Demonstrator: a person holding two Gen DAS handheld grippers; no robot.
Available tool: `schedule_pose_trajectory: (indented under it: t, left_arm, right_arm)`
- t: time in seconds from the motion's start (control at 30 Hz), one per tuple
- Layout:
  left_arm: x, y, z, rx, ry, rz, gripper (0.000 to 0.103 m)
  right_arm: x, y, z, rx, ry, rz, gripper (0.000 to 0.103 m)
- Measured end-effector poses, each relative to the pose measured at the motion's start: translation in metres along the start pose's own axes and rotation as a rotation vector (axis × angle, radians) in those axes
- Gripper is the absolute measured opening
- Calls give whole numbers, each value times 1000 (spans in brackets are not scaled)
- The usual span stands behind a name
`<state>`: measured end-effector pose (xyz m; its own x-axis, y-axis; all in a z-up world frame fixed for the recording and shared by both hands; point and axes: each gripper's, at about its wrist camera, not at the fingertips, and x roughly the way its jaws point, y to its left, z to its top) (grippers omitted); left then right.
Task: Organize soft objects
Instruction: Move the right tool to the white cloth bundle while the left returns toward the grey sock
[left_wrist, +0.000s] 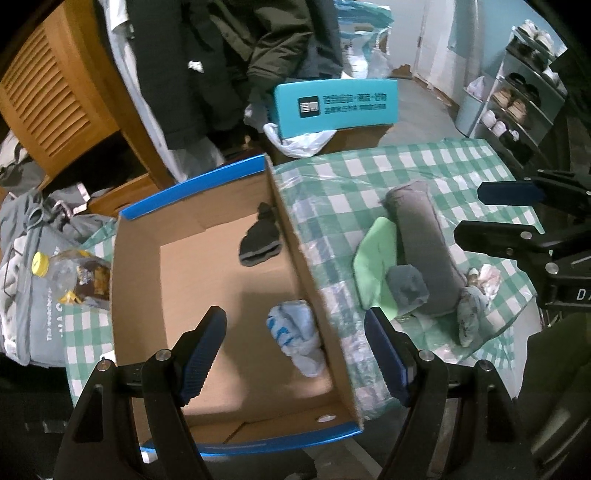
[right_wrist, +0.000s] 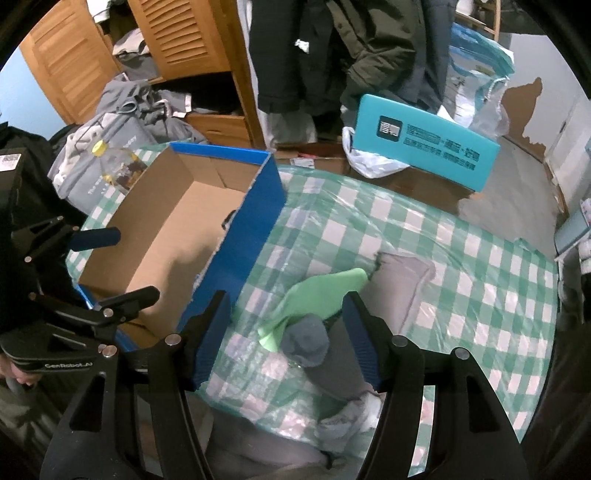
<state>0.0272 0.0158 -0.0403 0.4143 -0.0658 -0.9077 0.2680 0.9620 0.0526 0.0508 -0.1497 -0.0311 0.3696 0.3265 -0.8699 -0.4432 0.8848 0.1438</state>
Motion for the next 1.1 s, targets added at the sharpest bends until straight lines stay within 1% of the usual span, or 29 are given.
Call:
schedule_pose_trajectory:
  t: [0.67,0.77,0.93,1.1]
  left_arm:
    - [24,-69,8,93,57,-54,79]
    - [31,-78,8,97,74,-69,79]
    - [41,-90,7,115,90,-58,79]
    - [53,-102,4,138,112,-57,79]
  right_arm:
    - [-12,-62,-45,99,39,-57,64]
    - [-10,-69,-52,110,50,-62,64]
    - [-3,-81,-65,133,76,-70,64]
    - [10,-92,-79,156,122,-79,64]
